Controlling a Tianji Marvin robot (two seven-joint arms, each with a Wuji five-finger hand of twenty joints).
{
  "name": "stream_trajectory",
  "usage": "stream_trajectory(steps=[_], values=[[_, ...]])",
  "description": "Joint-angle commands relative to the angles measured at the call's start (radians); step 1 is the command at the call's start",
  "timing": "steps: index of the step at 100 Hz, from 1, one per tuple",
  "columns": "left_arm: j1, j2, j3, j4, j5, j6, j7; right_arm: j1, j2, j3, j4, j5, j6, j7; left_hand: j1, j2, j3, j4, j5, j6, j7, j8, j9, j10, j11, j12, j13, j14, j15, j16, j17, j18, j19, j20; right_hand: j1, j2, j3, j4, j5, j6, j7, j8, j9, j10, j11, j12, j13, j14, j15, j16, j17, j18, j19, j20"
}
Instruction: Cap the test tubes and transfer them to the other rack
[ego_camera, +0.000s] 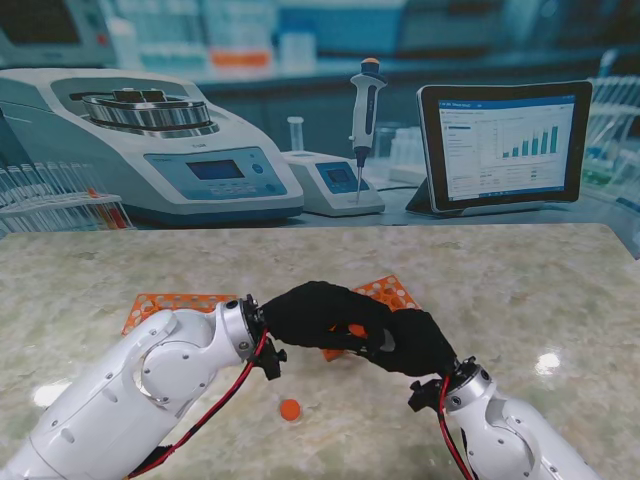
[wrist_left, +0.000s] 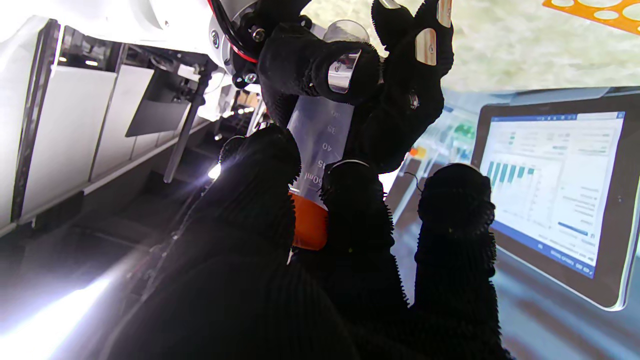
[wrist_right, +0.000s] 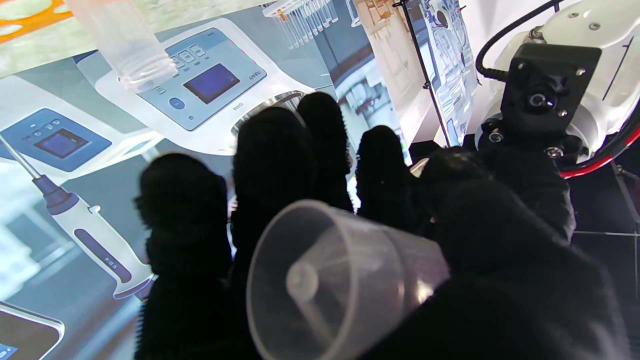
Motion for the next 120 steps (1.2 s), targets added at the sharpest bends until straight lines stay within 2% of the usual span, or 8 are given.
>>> stream_trajectory(steps=[1, 18, 22, 28, 56, 78, 87, 120], values=[[0.002, 0.000, -0.007, 0.022, 0.004, 0.008, 0.000, -0.012, -0.009, -0.012, -0.030, 0.004, -0.018, 0.001, 0.176, 0.218, 0.274, 0.043, 0.034, 0.049, 0.179, 0.094, 0.193, 0.019, 0.473, 0.023, 0.047, -0.093, 0.042, -0.018, 0.037, -0.028, 0.068, 0.036, 0.072, 0.105, 0.041, -0.019, 0.029, -0.131, 0.000, -0.024, 0.053, 0.022, 0.021, 0.013, 0.008, -0.072, 0.028, 0.000, 0.011, -0.018, 0.023, 0.021], [0.004, -0.005, -0.011, 0.024, 0.004, -0.003, 0.019, -0.015, -0.010, -0.012, -0.034, 0.022, -0.020, 0.016, 0.176, 0.205, 0.304, 0.043, 0.036, 0.052, 0.210, 0.124, 0.205, 0.017, 0.509, 0.025, 0.086, -0.095, 0.061, -0.044, 0.108, -0.023, 0.094, 0.017, 0.132, 0.046, -0.066, -0.022, -0.013, -0.144, 0.073, -0.164, 0.016, 0.029, 0.001, 0.007, 0.003, -0.030, -0.071, -0.034, -0.052, 0.017, -0.033, 0.017], [0.003, -0.006, -0.011, 0.024, 0.002, -0.004, 0.022, -0.015, -0.010, -0.011, -0.035, 0.026, -0.020, 0.019, 0.175, 0.202, 0.314, 0.042, 0.040, 0.061, 0.219, 0.134, 0.208, 0.032, 0.527, 0.031, 0.110, -0.038, 0.047, -0.059, 0.126, -0.017, 0.096, 0.006, 0.134, 0.022, -0.081, -0.015, -0.019, -0.148, 0.077, -0.176, 0.006, 0.024, -0.003, 0.005, 0.002, -0.021, -0.098, -0.041, -0.066, 0.025, -0.044, 0.015], [0.003, -0.006, -0.013, 0.023, -0.006, -0.003, 0.021, -0.016, -0.009, -0.010, -0.037, 0.032, -0.018, 0.029, 0.176, 0.200, 0.321, 0.041, 0.041, 0.065, 0.222, 0.141, 0.211, 0.035, 0.535, 0.034, 0.121, -0.033, 0.036, -0.062, 0.139, -0.011, 0.096, -0.002, 0.130, -0.004, -0.098, -0.002, -0.030, -0.151, 0.079, -0.185, -0.015, 0.029, -0.013, 0.001, -0.002, -0.007, -0.143, -0.051, -0.093, 0.041, -0.060, 0.012], [0.004, 0.005, -0.026, 0.005, -0.086, 0.014, -0.045, -0.015, -0.005, -0.010, -0.039, 0.040, -0.004, 0.052, 0.175, 0.227, 0.310, 0.031, 0.028, 0.052, 0.278, 0.203, 0.170, 0.035, 0.572, 0.073, 0.061, -0.016, 0.045, -0.019, 0.062, 0.005, 0.030, 0.010, 0.069, -0.029, -0.160, 0.033, -0.135, -0.088, 0.037, -0.243, -0.120, 0.043, -0.063, -0.021, -0.052, 0.035, -0.327, -0.063, -0.221, 0.071, -0.127, -0.010], [0.005, 0.012, -0.037, -0.014, -0.119, 0.018, -0.075, -0.010, -0.004, -0.013, -0.035, 0.040, 0.010, 0.055, 0.176, 0.238, 0.307, 0.028, 0.022, 0.042, 0.303, 0.253, 0.152, 0.029, 0.584, 0.094, 0.033, -0.023, 0.046, -0.007, 0.036, 0.002, -0.007, 0.056, -0.039, -0.014, -0.112, 0.063, -0.144, -0.005, -0.205, -0.180, -0.226, 0.046, -0.122, -0.065, -0.160, 0.069, -0.464, -0.075, -0.366, 0.105, -0.202, -0.075], [0.010, 0.014, -0.048, -0.025, -0.133, 0.018, -0.085, -0.009, -0.002, -0.012, -0.034, 0.036, 0.015, 0.057, 0.176, 0.239, 0.308, 0.028, 0.025, 0.040, 0.303, 0.261, 0.154, 0.027, 0.585, 0.096, 0.033, -0.027, 0.044, -0.010, 0.036, 0.002, -0.014, 0.062, -0.097, 0.003, -0.081, 0.111, -0.157, 0.026, -0.310, -0.150, -0.278, 0.054, -0.154, -0.090, -0.221, 0.088, -0.515, -0.104, -0.443, 0.132, -0.230, -0.092], [0.030, 0.028, -0.092, -0.069, -0.171, 0.027, -0.140, -0.005, 0.001, -0.010, -0.032, 0.028, 0.031, 0.064, 0.176, 0.232, 0.310, 0.031, 0.058, 0.031, 0.304, 0.284, 0.165, 0.028, 0.580, 0.097, 0.036, -0.024, 0.040, -0.016, 0.040, 0.006, -0.038, 0.068, -0.157, 0.024, -0.132, 0.115, -0.233, 0.097, -0.445, -0.204, -0.409, 0.078, -0.238, -0.162, -0.375, 0.136, -0.616, -0.177, -0.620, 0.176, -0.266, -0.096]])
